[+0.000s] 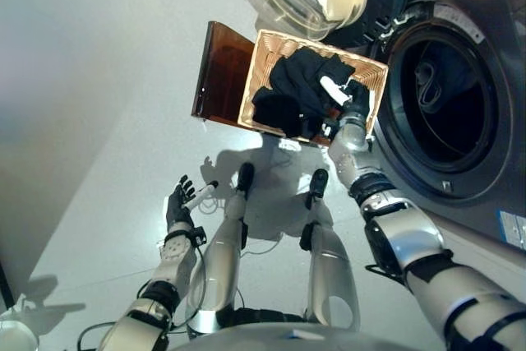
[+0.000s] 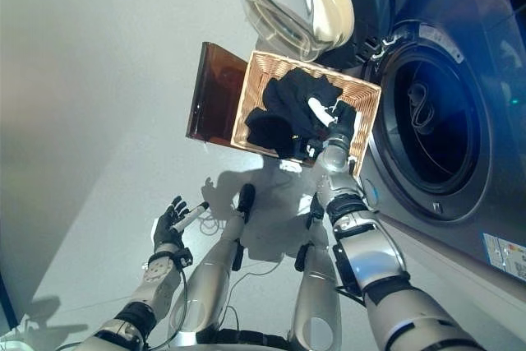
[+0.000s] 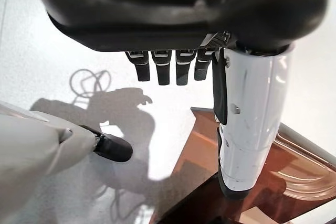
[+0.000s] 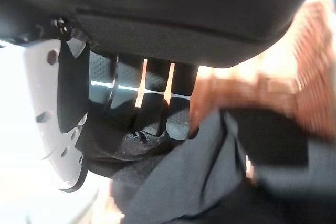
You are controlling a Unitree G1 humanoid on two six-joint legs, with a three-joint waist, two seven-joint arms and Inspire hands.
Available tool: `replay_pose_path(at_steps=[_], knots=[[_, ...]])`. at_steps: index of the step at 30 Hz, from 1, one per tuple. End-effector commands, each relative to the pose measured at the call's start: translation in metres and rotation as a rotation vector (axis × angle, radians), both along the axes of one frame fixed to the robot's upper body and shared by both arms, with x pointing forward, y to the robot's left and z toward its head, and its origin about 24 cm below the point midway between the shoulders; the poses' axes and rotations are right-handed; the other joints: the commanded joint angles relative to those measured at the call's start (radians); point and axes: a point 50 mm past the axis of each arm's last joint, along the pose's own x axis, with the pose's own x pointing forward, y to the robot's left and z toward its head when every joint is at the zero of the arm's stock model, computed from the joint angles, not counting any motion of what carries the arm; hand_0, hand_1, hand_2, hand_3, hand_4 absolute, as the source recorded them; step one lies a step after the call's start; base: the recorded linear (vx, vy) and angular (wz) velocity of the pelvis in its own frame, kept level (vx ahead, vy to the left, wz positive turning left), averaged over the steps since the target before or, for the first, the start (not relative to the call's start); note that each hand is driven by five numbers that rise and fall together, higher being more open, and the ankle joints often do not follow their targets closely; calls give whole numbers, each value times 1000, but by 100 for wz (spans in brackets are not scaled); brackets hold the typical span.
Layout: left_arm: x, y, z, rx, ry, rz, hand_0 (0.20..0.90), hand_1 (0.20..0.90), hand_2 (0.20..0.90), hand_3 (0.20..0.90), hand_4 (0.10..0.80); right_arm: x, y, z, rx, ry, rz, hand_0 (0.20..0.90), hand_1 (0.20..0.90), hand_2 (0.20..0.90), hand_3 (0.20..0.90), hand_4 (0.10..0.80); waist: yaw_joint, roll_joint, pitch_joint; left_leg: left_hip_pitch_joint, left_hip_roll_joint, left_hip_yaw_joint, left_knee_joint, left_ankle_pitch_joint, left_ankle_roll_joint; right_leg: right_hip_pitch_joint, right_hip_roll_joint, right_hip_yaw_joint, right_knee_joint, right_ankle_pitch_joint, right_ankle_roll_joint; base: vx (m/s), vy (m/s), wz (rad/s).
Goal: Pick up the clothes and place them into the washing machine
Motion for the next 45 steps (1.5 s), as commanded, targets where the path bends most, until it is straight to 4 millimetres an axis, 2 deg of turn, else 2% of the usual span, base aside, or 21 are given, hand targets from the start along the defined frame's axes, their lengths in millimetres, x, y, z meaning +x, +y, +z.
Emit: replay_pose_path(at_steps=[1, 4, 13, 18, 20, 26, 31, 35, 36, 37, 38, 39, 41, 42, 44, 45], knots=[[-23, 16, -12, 26, 52, 41, 900, 900, 900, 900, 800, 5, 2, 62, 197, -353, 16, 200, 200, 200, 200, 300, 1, 16, -38, -51, -16, 41, 66, -67, -30, 3, -60, 29, 105, -143, 26, 8, 5, -3], [-24, 13, -15, 14, 65, 34, 900, 900, 900, 900, 800, 3, 4, 63, 329, -398, 10, 200, 200, 200, 200, 300, -5, 23, -38, -51, -16, 45, 74, -72, -30, 0, -60, 37, 110, -148, 25, 0, 0, 0], [-29, 0, -21, -20, 94, 6, 900, 900, 900, 900, 800, -4, -20, 77, 630, -575, -104, 200, 200, 200, 200, 300, -25, 51, -45, -53, -16, 60, 81, -78, -29, -12, -57, 55, 115, -153, 24, 2, -2, -4], [-33, -8, -26, -47, 116, -10, 900, 900, 900, 900, 800, -8, -35, 79, 740, -652, -169, 200, 200, 200, 200, 300, -37, 68, -53, -52, -17, 69, 81, -81, -28, -21, -56, 68, 120, -156, 24, 2, 3, -6], [-34, -8, -26, -49, 118, -9, 900, 900, 900, 900, 800, -9, -39, 79, 716, -648, -178, 200, 200, 200, 200, 300, -38, 69, -55, -52, -17, 71, 81, -82, -28, -24, -56, 71, 122, -156, 24, 2, 4, -6], [-35, -10, -28, -55, 124, -7, 900, 900, 900, 900, 800, -8, -43, 77, 599, -593, -177, 200, 200, 200, 200, 300, -51, 66, -55, -53, -15, 85, 82, -82, -30, -32, -53, 78, 121, -150, 23, -1, -3, -9], [-34, -9, -25, -52, 102, 1, 900, 900, 900, 900, 800, -8, -50, 78, 384, -524, -188, 200, 200, 200, 200, 300, -58, 63, -53, -54, -12, 92, 85, -82, -30, -36, -52, 80, 126, -149, 22, 0, 0, 0], [-32, -8, -24, -51, 90, 11, 900, 900, 900, 900, 800, -10, -50, 82, 295, -531, -172, 200, 200, 200, 200, 300, -62, 59, -53, -55, -11, 94, 88, -83, -30, -38, -51, 80, 131, -150, 22, 0, 0, 0], [-32, -6, -23, -44, 88, 18, 900, 900, 900, 900, 800, -14, -47, 90, 151, -548, -138, 200, 200, 200, 200, 300, -68, 52, -50, -52, -10, 96, 95, -88, -30, -37, -51, 81, 138, -155, 22, 0, 0, 0], [-31, -6, -23, -44, 88, 18, 900, 900, 900, 900, 800, -14, -47, 90, 150, -548, -138, 200, 200, 200, 200, 300, -68, 52, -52, -55, -10, 96, 93, -84, -30, -39, -50, 81, 135, -150, 22, 0, 0, 0], [-30, -5, -22, -32, 81, 20, 900, 900, 900, 900, 800, -19, -43, 96, -8, -562, -96, 200, 200, 200, 200, 300, -74, 41, -51, -51, -8, 96, 98, -89, -29, -36, -49, 82, 141, -154, 21, 0, 0, 0], [-30, -6, -22, -32, 81, 20, 900, 900, 900, 900, 800, -20, -43, 96, -8, -562, -96, 200, 200, 200, 200, 300, -74, 41, -53, -54, -7, 96, 96, -85, -29, -38, -48, 82, 139, -149, 21, 0, 0, 0], [-28, -3, -21, 12, 84, 9, 900, 900, 900, 900, 800, -32, -38, 107, -237, -614, -48, 200, 200, 200, 200, 300, -87, 13, -61, -40, -3, 96, 100, -91, -30, -22, -46, 81, 141, -152, 24, 33, -24, -1], [-28, -3, -21, 12, 84, 9, 900, 900, 900, 900, 800, -32, -38, 107, -238, -614, -49, 200, 200, 200, 200, 300, -87, 13, -63, -43, -3, 96, 98, -88, -30, -24, -45, 81, 138, -149, 24, 40, -25, 0], [-30, 0, -25, 77, 129, -30, 900, 900, 900, 900, 800, -38, -42, 111, -414, -611, -41, 200, 200, 200, 200, 300, -96, -18, -88, -18, 1, 95, 102, -100, -29, 10, -43, 76, 135, -155, 27, 72, -34, 3], [-30, 0, -25, 77, 129, -30, 900, 900, 900, 900, 800, -38, -42, 111, -414, -612, -41, 200, 200, 200, 200, 300, -95, -18, -90, -21, 1, 95, 100, -98, -29, 7, -43, 76, 132, -151, 27, 76, -28, 3]])
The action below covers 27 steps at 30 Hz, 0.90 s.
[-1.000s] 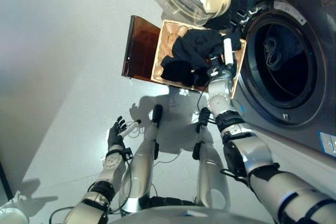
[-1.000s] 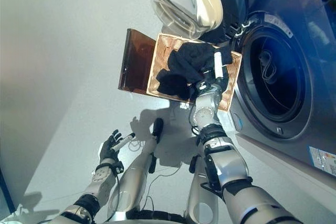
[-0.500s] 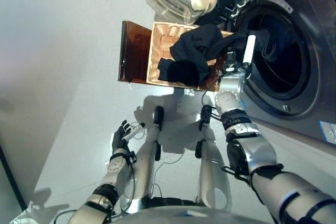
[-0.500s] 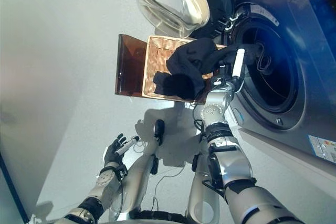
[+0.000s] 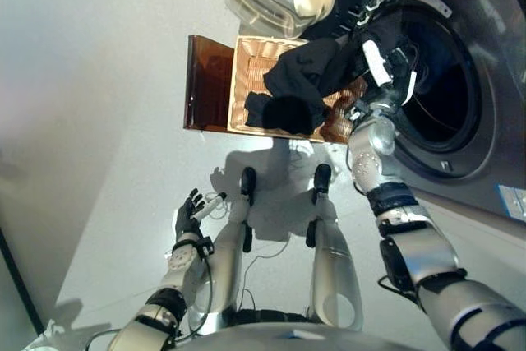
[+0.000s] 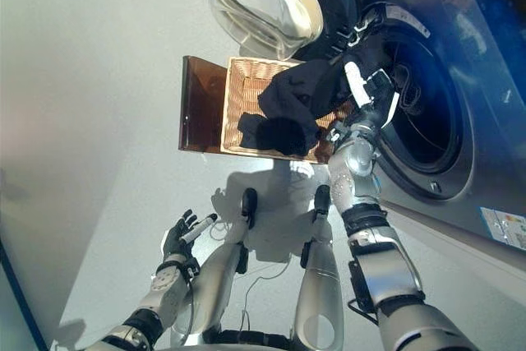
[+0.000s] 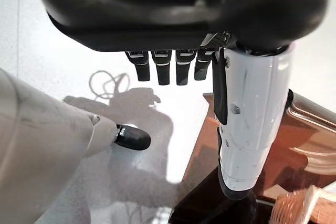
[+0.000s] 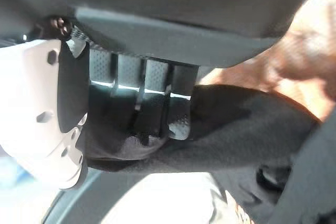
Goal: Pick up the clothes and place them into the washing machine
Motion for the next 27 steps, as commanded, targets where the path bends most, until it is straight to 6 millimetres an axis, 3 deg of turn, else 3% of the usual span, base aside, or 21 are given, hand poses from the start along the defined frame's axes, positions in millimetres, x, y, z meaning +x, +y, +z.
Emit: replay_pose_path(at_steps=[1, 2, 5, 7, 16, 20, 27], knots=[[-20, 19, -13, 146, 75, -12, 900, 900, 900, 900, 800, -12, -5, 57, -230, -239, -31, 200, 200, 200, 200, 300, -23, -61, -98, -37, 2, 22, 97, -86, -41, 27, -44, 19, 115, -153, 24, 101, -13, -2], [-22, 22, -16, 233, 114, -81, 900, 900, 900, 900, 800, -12, -5, 64, -375, -237, -51, 200, 200, 200, 200, 300, -27, -77, -117, -5, 3, 23, 97, -98, -39, 66, -43, 15, 108, -157, 27, 101, -13, -4], [-22, 22, -17, 312, 139, -157, 900, 900, 900, 900, 800, -9, -4, 68, -427, -226, -48, 200, 200, 200, 200, 300, -30, -86, -136, 18, 3, 25, 96, -105, -35, 89, -43, 14, 97, -152, 29, 81, 6, -6], [-18, 23, -16, 430, 158, -253, 900, 900, 900, 900, 800, -8, 4, 77, -559, -224, -34, 200, 200, 200, 200, 300, -40, -94, -164, 58, 1, 29, 93, -117, -30, 127, -40, 19, 89, -154, 32, 95, 27, -5], [7, 14, 2, 637, 68, -457, 900, 900, 900, 900, 800, -2, 21, 72, -668, -182, 39, 200, 200, 200, 200, 300, -64, -108, -248, 154, 5, 38, 41, -124, -24, 211, -33, 18, 46, -153, 39, 64, 15, -4], [13, 15, 7, 647, 48, -453, 900, 900, 900, 900, 800, 0, 33, 64, -714, -141, 108, 200, 200, 200, 200, 300, -73, -118, -286, 185, 11, 48, 24, -129, -23, 239, -33, 23, 22, -145, 43, 20, 14, -8], [13, 9, 5, 621, 70, -451, 900, 900, 900, 900, 800, -1, 64, 25, -715, -41, 259, 200, 200, 200, 200, 300, -78, -134, -346, 237, 12, 68, 19, -151, -14, 287, -33, 39, -9, -136, 54, 30, 12, -13]])
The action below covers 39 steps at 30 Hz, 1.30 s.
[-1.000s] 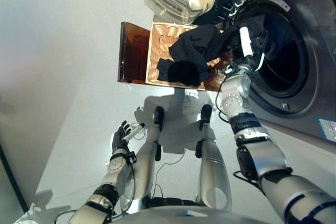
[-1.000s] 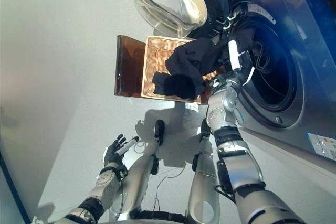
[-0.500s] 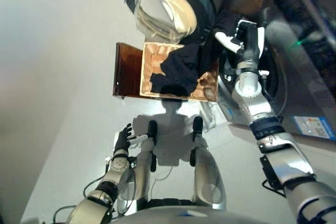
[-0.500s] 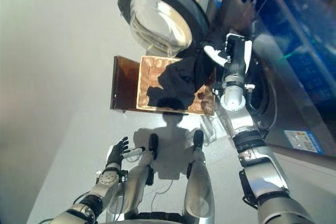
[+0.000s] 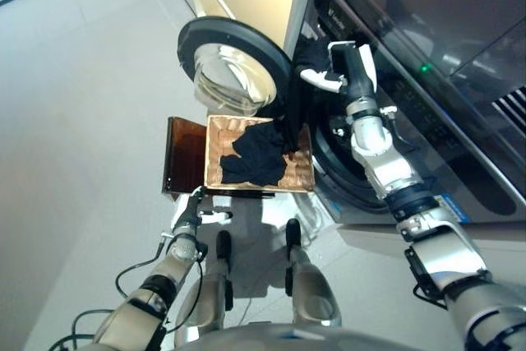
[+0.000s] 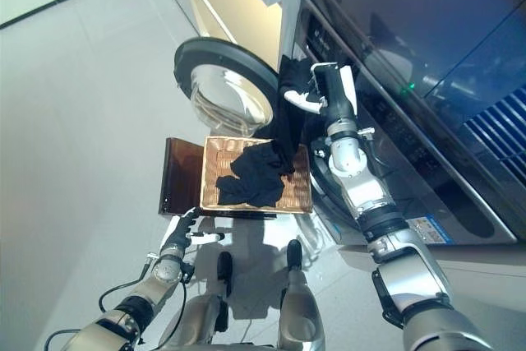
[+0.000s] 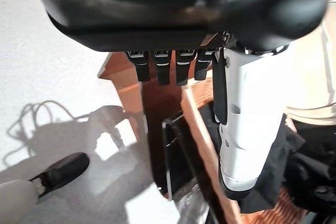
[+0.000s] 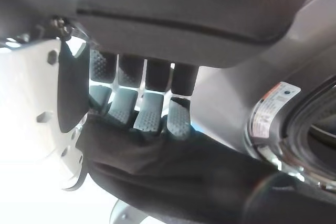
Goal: Pick up the clothes and place them into the washing machine
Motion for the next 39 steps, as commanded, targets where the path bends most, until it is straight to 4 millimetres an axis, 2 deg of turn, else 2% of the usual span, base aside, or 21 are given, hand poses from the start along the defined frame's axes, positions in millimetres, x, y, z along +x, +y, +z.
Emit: replay_pose_path(at_steps=[1, 5, 9, 19, 23, 31, 39], knots=[[-1, -4, 1, 28, -27, -36, 900, 900, 900, 900, 800, -3, 32, 19, -6, -121, 120, 200, 200, 200, 200, 300, 1, -12, -171, -32, 9, 22, 60, -91, -29, 15, -39, 17, 85, -136, 41, 30, 15, -10], [0, -5, 2, 48, -29, -65, 900, 900, 900, 900, 800, -3, 39, 9, -8, -76, 135, 200, 200, 200, 200, 300, 5, -15, -194, -8, 7, 40, 59, -104, -23, 34, -43, 27, 69, -125, 48, 23, 24, -21], [7, -2, 10, 88, -63, -85, 900, 900, 900, 900, 800, -3, 47, 8, 12, -66, 153, 200, 200, 200, 200, 300, 9, -16, -223, 18, 2, 57, 60, -119, -16, 55, -48, 40, 55, -118, 59, 25, 25, -8], [34, 5, 39, 151, -179, -92, 900, 900, 900, 900, 800, -8, 47, 21, 51, -107, 167, 200, 200, 200, 200, 300, 6, -16, -288, 81, -2, 65, 53, -139, -9, 112, -46, 43, 51, -135, 65, 33, 8, -9], [36, 6, 39, 160, -166, -95, 900, 900, 900, 900, 800, -10, 43, 28, 61, -131, 169, 200, 200, 200, 200, 300, 5, -18, -308, 100, 1, 66, 49, -142, -8, 131, -45, 40, 49, -143, 63, 3, -1, -1], [27, 6, 23, 154, -78, -82, 900, 900, 900, 900, 800, -12, 44, 60, 75, -224, 218, 200, 200, 200, 200, 300, 0, -28, -341, 126, 6, 75, 52, -151, -10, 154, -38, 45, 46, -151, 57, 0, 0, 0], [34, 15, 28, 177, -77, -67, 900, 900, 900, 900, 800, -12, 48, 101, 36, -326, 265, 200, 200, 200, 200, 300, -7, -39, -365, 144, 11, 84, 52, -153, -14, 164, -28, 58, 47, -157, 51, 2, -2, -4]])
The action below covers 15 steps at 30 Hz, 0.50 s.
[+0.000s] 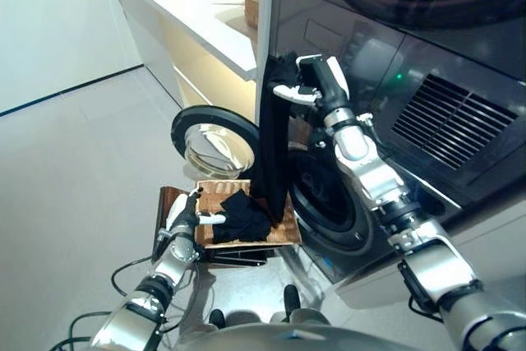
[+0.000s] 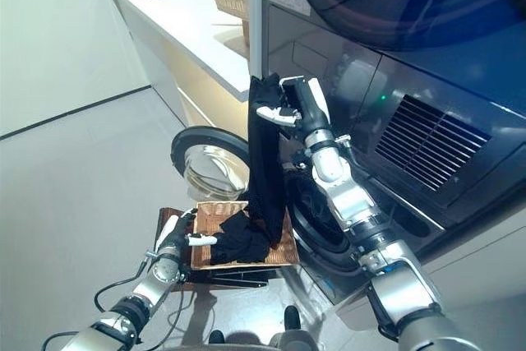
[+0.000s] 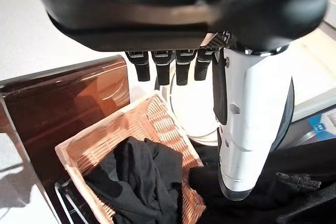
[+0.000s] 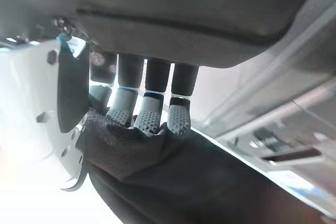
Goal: Pick up the clothes and place them into the washing machine
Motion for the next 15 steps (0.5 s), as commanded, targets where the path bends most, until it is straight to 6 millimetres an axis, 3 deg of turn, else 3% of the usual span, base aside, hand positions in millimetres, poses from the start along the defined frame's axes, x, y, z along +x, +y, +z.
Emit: replay_pose_path(at_steps=[1, 4, 11, 15], knots=[[31, 7, 24, 68, -105, -35, 900, 900, 900, 900, 800, 2, 21, 95, 70, -338, 107, 200, 200, 200, 200, 300, 6, -21, -145, -50, -4, -1, 59, -96, -14, 14, -39, 2, 56, -121, 48, 4, -3, -6], [38, 10, 30, 73, -124, -35, 900, 900, 900, 900, 800, 2, 26, 105, 62, -354, 138, 200, 200, 200, 200, 300, -1, -24, -150, -45, -4, 2, 59, -96, -15, 18, -36, 6, 56, -122, 48, 6, -6, -7], [56, 3, 45, 90, -166, -92, 900, 900, 900, 900, 800, 2, 37, 104, 70, -337, 196, 200, 200, 200, 200, 300, -14, -22, -152, -41, -2, 7, 55, -93, -16, 17, -34, 14, 56, -122, 46, 0, 0, 0], [74, -4, 69, 8, -251, -122, 900, 900, 900, 900, 800, 1, 44, 98, 62, -307, 229, 200, 200, 200, 200, 300, -21, -18, -154, -37, 0, 12, 56, -92, -17, 17, -31, 22, 54, -121, 46, 0, 0, 0]])
